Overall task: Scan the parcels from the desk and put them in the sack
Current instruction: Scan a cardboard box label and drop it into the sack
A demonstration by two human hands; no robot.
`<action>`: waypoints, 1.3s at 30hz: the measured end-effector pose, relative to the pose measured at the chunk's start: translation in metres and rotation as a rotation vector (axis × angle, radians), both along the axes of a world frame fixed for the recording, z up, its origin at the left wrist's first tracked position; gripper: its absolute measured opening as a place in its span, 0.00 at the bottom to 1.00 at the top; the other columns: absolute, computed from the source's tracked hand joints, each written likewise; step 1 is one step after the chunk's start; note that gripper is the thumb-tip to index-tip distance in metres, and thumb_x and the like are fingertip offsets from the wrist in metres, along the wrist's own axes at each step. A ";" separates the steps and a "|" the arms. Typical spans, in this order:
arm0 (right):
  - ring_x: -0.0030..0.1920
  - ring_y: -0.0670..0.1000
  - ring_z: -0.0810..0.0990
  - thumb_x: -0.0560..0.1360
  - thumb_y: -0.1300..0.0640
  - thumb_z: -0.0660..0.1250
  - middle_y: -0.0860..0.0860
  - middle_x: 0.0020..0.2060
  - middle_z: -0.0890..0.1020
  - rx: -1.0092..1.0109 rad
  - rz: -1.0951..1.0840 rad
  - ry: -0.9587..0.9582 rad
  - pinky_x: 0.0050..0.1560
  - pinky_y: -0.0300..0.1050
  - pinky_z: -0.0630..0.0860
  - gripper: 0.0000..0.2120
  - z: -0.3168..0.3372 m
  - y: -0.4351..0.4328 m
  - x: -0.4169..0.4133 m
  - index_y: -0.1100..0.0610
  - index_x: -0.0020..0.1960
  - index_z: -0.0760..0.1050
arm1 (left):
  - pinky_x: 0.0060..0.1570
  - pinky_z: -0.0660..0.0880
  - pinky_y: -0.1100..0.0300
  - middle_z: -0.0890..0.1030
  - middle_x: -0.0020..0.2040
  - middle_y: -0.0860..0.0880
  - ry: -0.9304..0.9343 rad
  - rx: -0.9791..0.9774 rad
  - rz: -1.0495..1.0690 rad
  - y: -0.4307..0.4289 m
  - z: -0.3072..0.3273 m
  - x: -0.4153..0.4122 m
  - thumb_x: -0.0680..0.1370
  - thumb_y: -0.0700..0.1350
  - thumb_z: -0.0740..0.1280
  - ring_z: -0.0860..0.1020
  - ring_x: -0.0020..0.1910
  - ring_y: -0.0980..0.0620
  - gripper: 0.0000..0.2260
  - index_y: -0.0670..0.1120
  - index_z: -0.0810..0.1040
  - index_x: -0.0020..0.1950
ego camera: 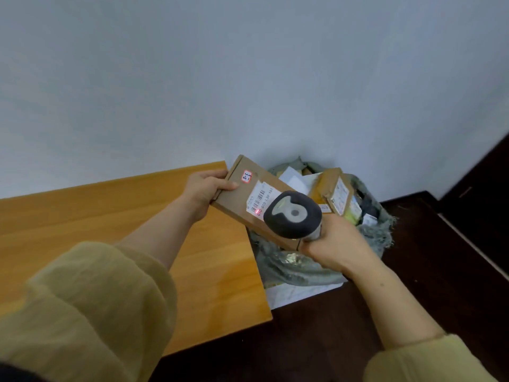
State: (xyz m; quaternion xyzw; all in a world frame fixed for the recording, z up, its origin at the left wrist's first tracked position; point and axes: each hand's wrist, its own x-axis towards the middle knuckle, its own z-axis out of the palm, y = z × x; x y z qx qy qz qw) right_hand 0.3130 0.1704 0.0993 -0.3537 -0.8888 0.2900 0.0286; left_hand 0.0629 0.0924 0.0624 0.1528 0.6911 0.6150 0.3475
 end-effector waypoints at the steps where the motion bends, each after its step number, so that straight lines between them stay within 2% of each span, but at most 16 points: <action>1: 0.29 0.52 0.74 0.69 0.59 0.67 0.52 0.27 0.76 -0.039 0.002 0.012 0.29 0.43 0.69 0.08 -0.002 0.015 0.007 0.56 0.33 0.71 | 0.54 0.79 0.53 0.82 0.54 0.41 0.007 -0.013 0.003 0.014 0.000 0.008 0.65 0.32 0.75 0.81 0.52 0.44 0.24 0.39 0.79 0.61; 4: 0.27 0.51 0.74 0.69 0.61 0.71 0.54 0.26 0.78 -0.353 -0.151 0.203 0.28 0.43 0.70 0.07 -0.026 0.067 0.033 0.59 0.34 0.76 | 0.51 0.79 0.54 0.82 0.55 0.42 0.009 -0.031 0.037 0.060 -0.008 0.031 0.67 0.32 0.73 0.80 0.52 0.45 0.25 0.40 0.78 0.63; 7: 0.24 0.53 0.73 0.71 0.69 0.70 0.58 0.28 0.80 -0.726 -0.553 0.484 0.23 0.40 0.68 0.05 -0.071 0.140 0.063 0.64 0.38 0.77 | 0.41 0.75 0.58 0.80 0.55 0.46 0.016 -0.058 0.070 0.110 -0.021 0.064 0.68 0.32 0.71 0.78 0.48 0.49 0.28 0.44 0.73 0.67; 11: 0.24 0.51 0.76 0.69 0.73 0.69 0.58 0.29 0.78 -0.871 -1.021 0.553 0.20 0.39 0.71 0.06 -0.148 0.241 0.098 0.65 0.42 0.75 | 0.46 0.77 0.53 0.78 0.59 0.47 0.050 -0.061 0.074 0.174 -0.043 0.105 0.64 0.34 0.70 0.78 0.53 0.46 0.36 0.53 0.71 0.71; 14: 0.37 0.59 0.81 0.64 0.73 0.70 0.63 0.42 0.82 -0.958 -1.163 0.543 0.34 0.50 0.81 0.17 -0.205 0.294 0.110 0.68 0.52 0.76 | 0.47 0.78 0.53 0.78 0.52 0.48 0.134 -0.010 0.079 0.226 -0.057 0.127 0.67 0.33 0.70 0.78 0.51 0.49 0.32 0.51 0.72 0.69; 16: 0.45 0.62 0.83 0.62 0.71 0.71 0.63 0.48 0.83 -1.068 -1.166 0.531 0.47 0.60 0.81 0.22 -0.238 0.322 0.110 0.66 0.56 0.77 | 0.42 0.78 0.59 0.77 0.48 0.52 0.214 0.005 0.045 0.264 -0.066 0.140 0.68 0.33 0.70 0.77 0.48 0.53 0.30 0.51 0.72 0.68; 17: 0.45 0.62 0.83 0.62 0.69 0.71 0.62 0.47 0.83 -1.143 -1.148 0.521 0.49 0.61 0.80 0.21 -0.247 0.333 0.107 0.65 0.55 0.77 | 0.40 0.77 0.63 0.77 0.48 0.53 0.246 0.013 0.022 0.282 -0.072 0.146 0.66 0.34 0.71 0.77 0.47 0.56 0.31 0.51 0.72 0.67; 20: 0.40 0.59 0.78 0.72 0.66 0.67 0.59 0.38 0.79 -1.277 -1.120 0.510 0.44 0.54 0.77 0.04 -0.263 0.360 0.092 0.64 0.47 0.75 | 0.39 0.76 0.70 0.75 0.51 0.57 0.356 -0.018 -0.082 0.332 -0.096 0.159 0.66 0.37 0.72 0.76 0.48 0.63 0.30 0.53 0.70 0.65; 23: 0.39 0.58 0.77 0.76 0.61 0.65 0.58 0.38 0.78 -1.355 -1.097 0.482 0.41 0.53 0.75 0.03 -0.288 0.385 0.079 0.62 0.47 0.74 | 0.43 0.75 0.74 0.72 0.50 0.62 0.460 -0.054 -0.174 0.369 -0.122 0.171 0.70 0.37 0.71 0.74 0.46 0.72 0.28 0.50 0.68 0.67; 27: 0.45 0.58 0.81 0.71 0.64 0.73 0.59 0.46 0.81 -1.217 -1.274 0.619 0.52 0.56 0.79 0.15 -0.296 0.397 0.082 0.65 0.55 0.75 | 0.54 0.78 0.52 0.74 0.59 0.52 0.418 -0.065 -0.069 0.394 -0.137 0.182 0.70 0.44 0.71 0.76 0.56 0.55 0.30 0.51 0.64 0.70; 29: 0.41 0.55 0.82 0.69 0.69 0.73 0.57 0.41 0.83 -1.090 -1.373 0.773 0.51 0.55 0.80 0.10 -0.280 0.404 0.089 0.65 0.48 0.77 | 0.54 0.78 0.54 0.73 0.60 0.49 0.432 -0.061 0.007 0.404 -0.134 0.182 0.68 0.49 0.69 0.76 0.54 0.53 0.37 0.58 0.57 0.74; 30: 0.40 0.53 0.82 0.69 0.71 0.72 0.54 0.37 0.84 -1.048 -1.358 0.849 0.49 0.53 0.80 0.07 -0.265 0.410 0.090 0.63 0.44 0.77 | 0.53 0.76 0.59 0.70 0.59 0.48 0.440 -0.082 0.021 0.408 -0.128 0.181 0.69 0.49 0.69 0.75 0.51 0.54 0.39 0.62 0.53 0.75; 32: 0.39 0.51 0.82 0.69 0.74 0.70 0.49 0.30 0.84 -0.967 -1.232 0.997 0.43 0.47 0.81 0.09 -0.230 0.424 0.088 0.61 0.38 0.78 | 0.53 0.72 0.67 0.63 0.57 0.49 0.445 -0.170 0.017 0.419 -0.116 0.180 0.73 0.45 0.70 0.71 0.47 0.54 0.38 0.64 0.53 0.75; 34: 0.37 0.48 0.83 0.69 0.76 0.69 0.47 0.31 0.84 -0.903 -1.050 1.082 0.40 0.44 0.81 0.12 -0.194 0.437 0.076 0.60 0.38 0.78 | 0.58 0.70 0.60 0.61 0.59 0.48 0.426 -0.241 0.064 0.424 -0.106 0.176 0.72 0.44 0.71 0.67 0.51 0.51 0.32 0.61 0.60 0.70; 37: 0.40 0.46 0.83 0.68 0.76 0.68 0.48 0.36 0.85 -0.905 -0.790 1.051 0.46 0.44 0.82 0.13 -0.158 0.452 0.054 0.59 0.42 0.79 | 0.53 0.71 0.55 0.64 0.61 0.50 0.365 -0.211 0.214 0.424 -0.092 0.171 0.69 0.43 0.74 0.67 0.55 0.52 0.28 0.59 0.60 0.59; 39: 0.40 0.47 0.83 0.68 0.75 0.69 0.49 0.38 0.84 -0.891 -0.741 0.968 0.44 0.41 0.81 0.12 -0.153 0.458 0.047 0.59 0.42 0.80 | 0.49 0.76 0.54 0.69 0.59 0.51 0.206 -0.163 0.243 0.419 -0.092 0.167 0.68 0.41 0.75 0.72 0.55 0.51 0.28 0.58 0.63 0.59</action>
